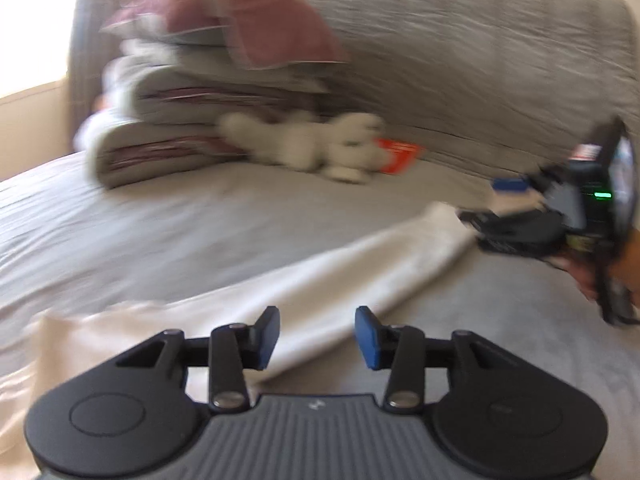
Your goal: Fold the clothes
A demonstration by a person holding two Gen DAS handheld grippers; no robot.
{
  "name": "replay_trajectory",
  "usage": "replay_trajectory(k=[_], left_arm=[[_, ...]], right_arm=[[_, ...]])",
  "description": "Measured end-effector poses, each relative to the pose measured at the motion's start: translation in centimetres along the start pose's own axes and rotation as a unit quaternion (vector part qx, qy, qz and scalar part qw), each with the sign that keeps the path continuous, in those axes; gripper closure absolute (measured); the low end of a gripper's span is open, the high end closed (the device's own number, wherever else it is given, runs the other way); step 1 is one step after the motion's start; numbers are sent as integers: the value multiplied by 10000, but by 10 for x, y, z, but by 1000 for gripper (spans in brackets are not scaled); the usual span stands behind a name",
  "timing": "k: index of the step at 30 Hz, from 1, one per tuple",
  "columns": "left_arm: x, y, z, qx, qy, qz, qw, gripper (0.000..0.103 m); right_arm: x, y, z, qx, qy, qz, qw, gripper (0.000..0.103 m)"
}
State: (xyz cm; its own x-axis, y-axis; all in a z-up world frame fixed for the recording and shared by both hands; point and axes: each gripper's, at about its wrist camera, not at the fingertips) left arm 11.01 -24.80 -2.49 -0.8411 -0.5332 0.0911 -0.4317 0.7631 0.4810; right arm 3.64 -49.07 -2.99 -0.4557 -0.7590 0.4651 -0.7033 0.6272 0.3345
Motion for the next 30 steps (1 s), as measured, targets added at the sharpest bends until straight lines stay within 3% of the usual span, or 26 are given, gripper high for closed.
replay_trajectory(k=[4,9,13,15,18,24,27,29,30], left_arm=[[-35,21,14,-68,217,-657,9976,59],[-73,56,32,-110,359,-1253,9914,58],[-106,103,43,-52,469,-1591,9861,58],[-126,125,45,70,570,-1837,9813,57],[-160,150,47,183,862,-2197,9716,57],[-232,158,67,-22,1736,-2333,9568,57],[-248,150,77,-164,2004,-2261,9531,57],[-241,146,76,-205,1948,-2174,9562,77],[-238,144,75,-231,1906,-2127,9581,94]], right_arm=[[-25,-2,-17,-107,-560,-1478,9874,40],[-69,-14,-39,-207,-685,-2529,9648,40],[-88,-21,-46,-584,-503,-2427,9670,40],[-88,-18,-53,-509,-552,-2633,9618,40],[-96,-16,-71,-353,-701,-3184,9447,40],[-137,-28,-108,-347,-933,-4186,9027,40],[-162,-37,-115,-466,-809,-4258,9000,40],[-177,-39,-113,-509,-630,-4189,9044,46],[-184,-38,-110,-521,-502,-4154,9068,68]])
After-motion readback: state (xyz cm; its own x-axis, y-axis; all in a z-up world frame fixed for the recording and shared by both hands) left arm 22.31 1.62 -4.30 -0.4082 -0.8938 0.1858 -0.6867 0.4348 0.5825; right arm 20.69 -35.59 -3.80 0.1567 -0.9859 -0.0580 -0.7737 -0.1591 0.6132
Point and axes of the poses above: each gripper's, at about its wrist camera, not at the fingertips, and y roughly against the way its jaws point, x to its right, z to its underside, and after that the axes turned 7 degrees about z, right-handed
